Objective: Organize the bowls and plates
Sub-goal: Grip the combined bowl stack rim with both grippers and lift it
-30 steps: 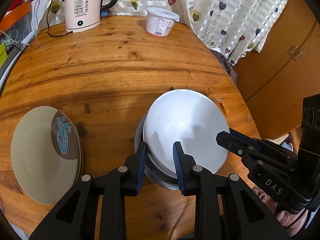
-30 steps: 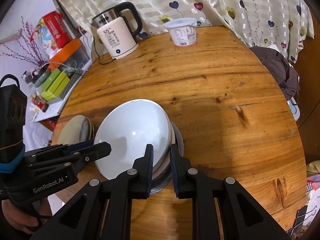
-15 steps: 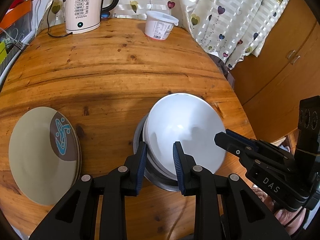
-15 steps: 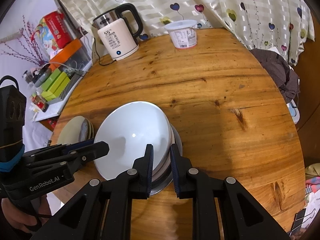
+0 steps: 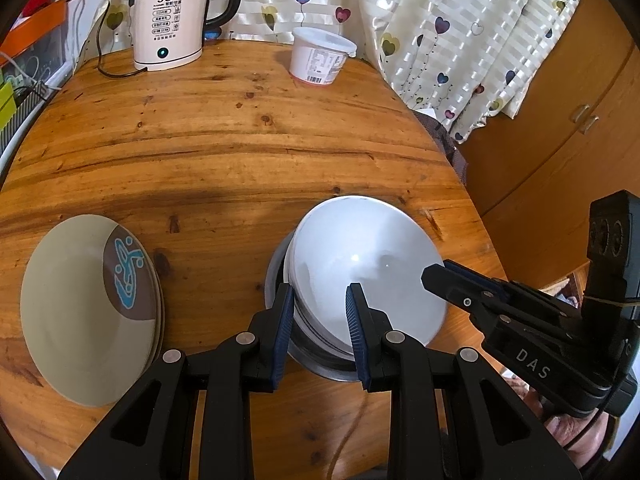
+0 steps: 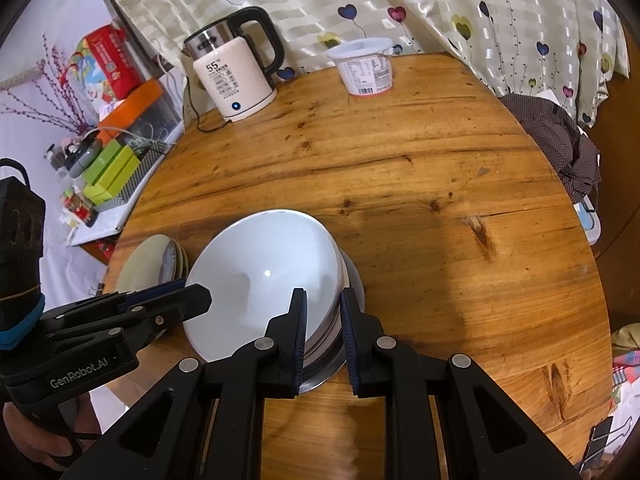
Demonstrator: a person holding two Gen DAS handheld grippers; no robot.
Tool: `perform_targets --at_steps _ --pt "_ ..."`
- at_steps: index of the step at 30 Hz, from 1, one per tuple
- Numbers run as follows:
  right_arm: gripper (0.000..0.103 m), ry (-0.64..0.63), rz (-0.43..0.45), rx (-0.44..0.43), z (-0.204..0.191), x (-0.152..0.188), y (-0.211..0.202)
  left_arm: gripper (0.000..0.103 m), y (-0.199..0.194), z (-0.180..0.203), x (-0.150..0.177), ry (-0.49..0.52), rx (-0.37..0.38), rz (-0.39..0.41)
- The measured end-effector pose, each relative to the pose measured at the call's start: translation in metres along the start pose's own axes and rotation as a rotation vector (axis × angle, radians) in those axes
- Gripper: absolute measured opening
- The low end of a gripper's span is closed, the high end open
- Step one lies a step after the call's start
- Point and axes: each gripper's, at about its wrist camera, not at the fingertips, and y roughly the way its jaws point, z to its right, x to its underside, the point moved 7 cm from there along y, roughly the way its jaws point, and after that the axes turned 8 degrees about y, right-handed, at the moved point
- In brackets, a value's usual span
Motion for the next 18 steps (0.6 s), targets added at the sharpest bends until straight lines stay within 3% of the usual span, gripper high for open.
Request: perform_targets --at_steps 18 --pt "0.017 -0.044 0.031 0.021 -0.0032 0.0002 0.0000 0.027 0.0016 0.0011 0.0038 0.023 -0.008 0.043"
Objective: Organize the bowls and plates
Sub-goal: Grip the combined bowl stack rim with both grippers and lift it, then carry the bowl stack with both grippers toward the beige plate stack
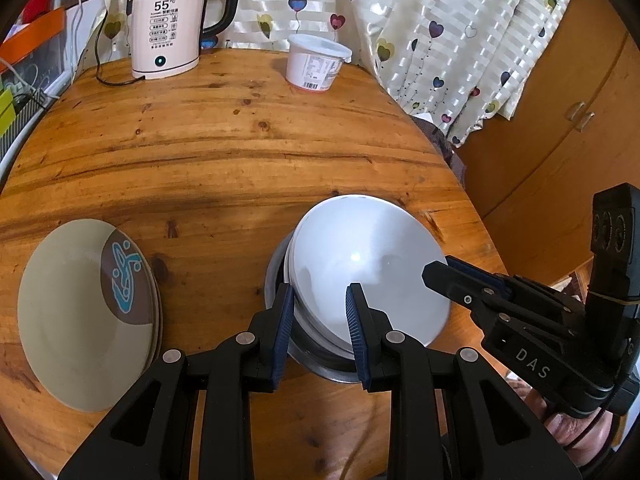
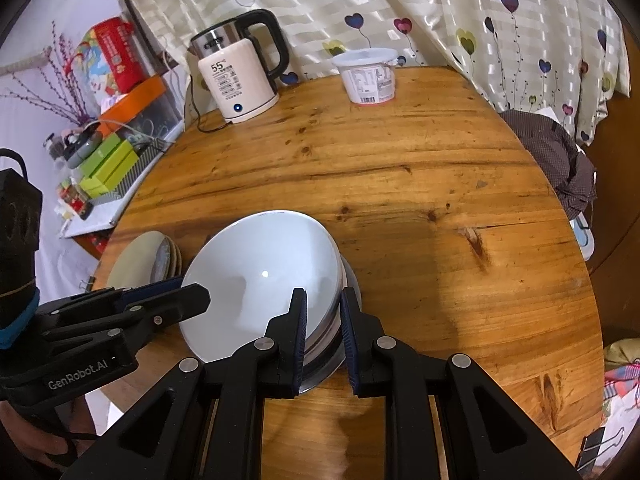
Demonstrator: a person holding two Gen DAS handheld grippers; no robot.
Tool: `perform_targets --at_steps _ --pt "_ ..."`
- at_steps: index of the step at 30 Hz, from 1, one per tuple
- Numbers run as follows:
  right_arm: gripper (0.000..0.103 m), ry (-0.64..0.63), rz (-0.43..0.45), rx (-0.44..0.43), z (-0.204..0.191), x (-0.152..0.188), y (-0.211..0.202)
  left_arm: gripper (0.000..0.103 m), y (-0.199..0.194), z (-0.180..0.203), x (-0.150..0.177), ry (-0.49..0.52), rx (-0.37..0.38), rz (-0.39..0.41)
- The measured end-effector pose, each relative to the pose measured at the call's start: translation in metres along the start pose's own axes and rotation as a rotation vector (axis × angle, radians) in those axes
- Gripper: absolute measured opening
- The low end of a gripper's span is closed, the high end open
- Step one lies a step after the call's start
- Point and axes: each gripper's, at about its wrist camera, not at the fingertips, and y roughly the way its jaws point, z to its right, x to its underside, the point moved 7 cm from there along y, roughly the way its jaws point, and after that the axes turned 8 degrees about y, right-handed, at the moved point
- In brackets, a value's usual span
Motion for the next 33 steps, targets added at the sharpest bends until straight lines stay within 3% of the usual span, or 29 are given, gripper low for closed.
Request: perform_targets --at_steps 16,22,33 --pt "0.018 0.008 0.000 -0.030 0.003 -0.002 0.002 0.027 0.004 -0.004 0.004 -0.005 0.023 0.020" --pt "0.031 0.022 0.018 -0.043 0.009 -0.004 -0.005 0.027 -0.002 -0.014 0.003 -0.038 0.034 0.042" --pt "0.032 0.048 0.053 -0.097 0.022 -0.009 -0.021 0.027 -0.015 -0.027 0.001 -0.074 0.059 0.089"
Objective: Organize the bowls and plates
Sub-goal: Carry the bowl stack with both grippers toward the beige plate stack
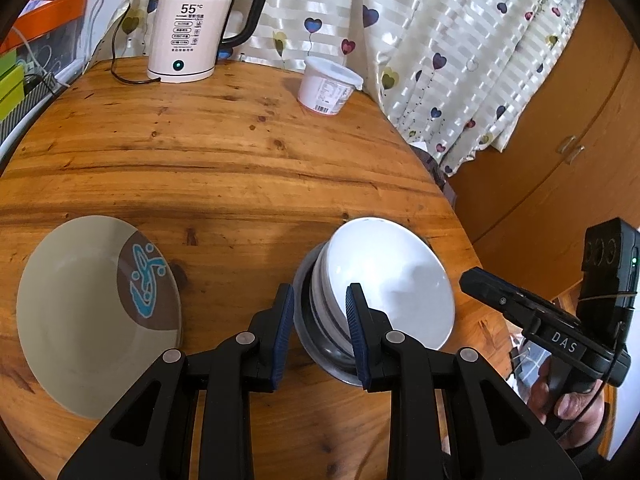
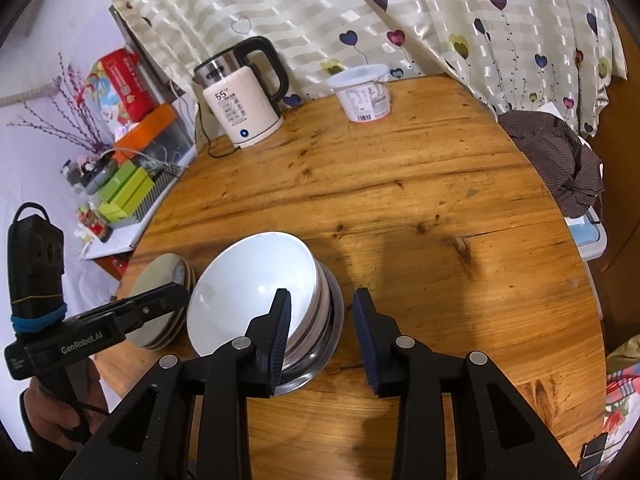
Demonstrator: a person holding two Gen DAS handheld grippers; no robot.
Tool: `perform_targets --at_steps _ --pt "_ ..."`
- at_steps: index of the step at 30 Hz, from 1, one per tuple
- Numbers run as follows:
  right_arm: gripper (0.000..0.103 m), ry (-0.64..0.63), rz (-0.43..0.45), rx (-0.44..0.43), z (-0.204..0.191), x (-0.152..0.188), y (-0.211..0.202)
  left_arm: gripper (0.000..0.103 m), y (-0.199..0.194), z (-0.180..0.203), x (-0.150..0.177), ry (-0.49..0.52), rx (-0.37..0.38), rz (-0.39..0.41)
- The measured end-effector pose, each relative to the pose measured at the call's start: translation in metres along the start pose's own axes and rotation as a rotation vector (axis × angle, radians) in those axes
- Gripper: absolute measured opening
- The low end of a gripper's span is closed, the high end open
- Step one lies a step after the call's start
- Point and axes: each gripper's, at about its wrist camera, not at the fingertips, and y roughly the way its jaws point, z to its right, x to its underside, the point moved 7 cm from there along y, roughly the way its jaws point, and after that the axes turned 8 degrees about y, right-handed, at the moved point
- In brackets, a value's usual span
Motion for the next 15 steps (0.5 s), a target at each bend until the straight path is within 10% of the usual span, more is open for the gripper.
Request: perform_targets --at_steps 15 --pt "0.034 0.099 -0.049 -0.068 0.026 0.017 0.002 0.027 0.001 -0.020 0.014 -0.074 0.039 -0.007"
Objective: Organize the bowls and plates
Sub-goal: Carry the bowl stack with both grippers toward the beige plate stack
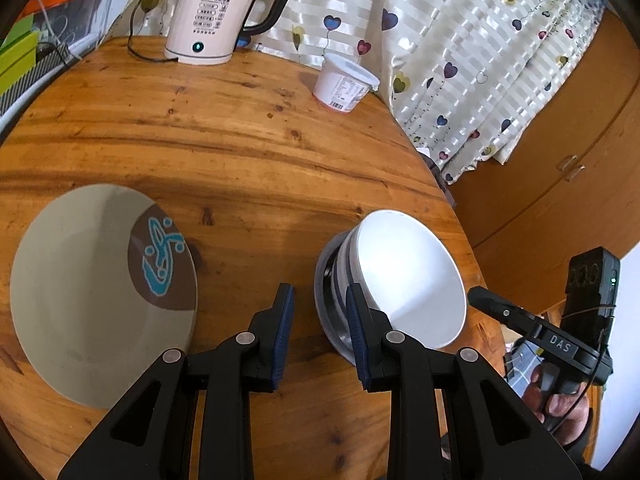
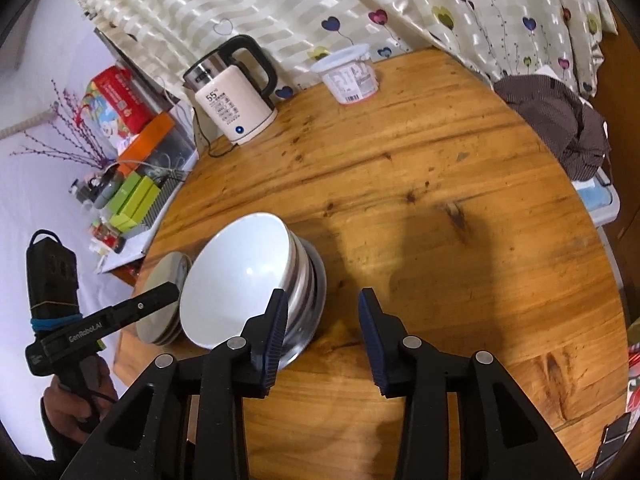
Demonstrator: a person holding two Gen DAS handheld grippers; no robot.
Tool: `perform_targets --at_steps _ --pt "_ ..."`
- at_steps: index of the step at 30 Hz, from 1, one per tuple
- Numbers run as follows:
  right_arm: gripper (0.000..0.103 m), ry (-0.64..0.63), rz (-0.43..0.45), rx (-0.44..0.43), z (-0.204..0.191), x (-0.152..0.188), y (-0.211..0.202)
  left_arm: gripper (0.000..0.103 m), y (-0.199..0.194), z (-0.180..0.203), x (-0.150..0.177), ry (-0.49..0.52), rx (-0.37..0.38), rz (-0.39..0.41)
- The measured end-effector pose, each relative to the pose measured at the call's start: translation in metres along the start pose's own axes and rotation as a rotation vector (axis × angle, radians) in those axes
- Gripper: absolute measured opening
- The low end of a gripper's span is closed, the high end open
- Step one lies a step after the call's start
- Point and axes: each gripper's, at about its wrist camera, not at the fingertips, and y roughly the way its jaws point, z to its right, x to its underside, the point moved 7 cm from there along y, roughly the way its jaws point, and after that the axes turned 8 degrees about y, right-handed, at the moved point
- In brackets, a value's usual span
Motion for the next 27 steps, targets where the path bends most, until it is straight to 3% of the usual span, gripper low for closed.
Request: perform_targets --at_steps 6,16,27 --pt "0.021 0.021 -0.048 -0.036 0.003 0.012 0.010 0.027 0.006 0.000 0.009 -0.021 0.032 -0.032" --pt "0.014 0.101 -0.100 -0.144 0.006 0.015 0.023 0.027 0.014 -0.003 0.014 -0.072 0.090 -0.059" --pt "0.013 0.144 -0.136 -0.179 0.012 0.017 0.030 0.027 0.026 -0.014 0.020 -0.150 0.151 -0.088"
